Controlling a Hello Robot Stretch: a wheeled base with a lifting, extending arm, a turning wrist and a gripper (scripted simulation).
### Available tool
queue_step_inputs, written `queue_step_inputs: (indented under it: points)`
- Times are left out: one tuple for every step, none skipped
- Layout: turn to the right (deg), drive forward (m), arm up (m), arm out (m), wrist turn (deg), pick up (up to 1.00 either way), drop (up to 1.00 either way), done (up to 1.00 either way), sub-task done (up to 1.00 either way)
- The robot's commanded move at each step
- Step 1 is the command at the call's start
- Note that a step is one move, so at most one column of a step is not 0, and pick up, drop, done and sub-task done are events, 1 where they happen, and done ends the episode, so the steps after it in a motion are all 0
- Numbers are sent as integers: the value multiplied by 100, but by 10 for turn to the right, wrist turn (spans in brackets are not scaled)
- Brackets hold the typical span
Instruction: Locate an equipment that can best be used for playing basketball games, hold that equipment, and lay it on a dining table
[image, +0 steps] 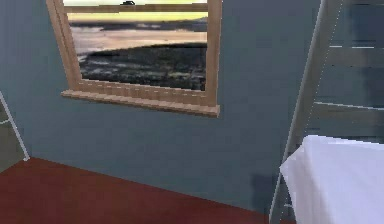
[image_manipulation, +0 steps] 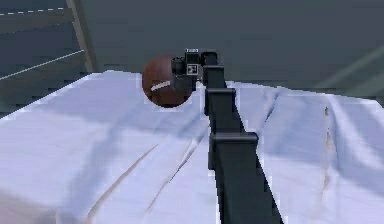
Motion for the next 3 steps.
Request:
queue_step_inputs:
  points:
    - [0,0,2,0,0,0,0,0,0]
    - [0,0,0,0,-450,0,0,0,0]
    - [0,0,0,0,-450,0,0,0,0]
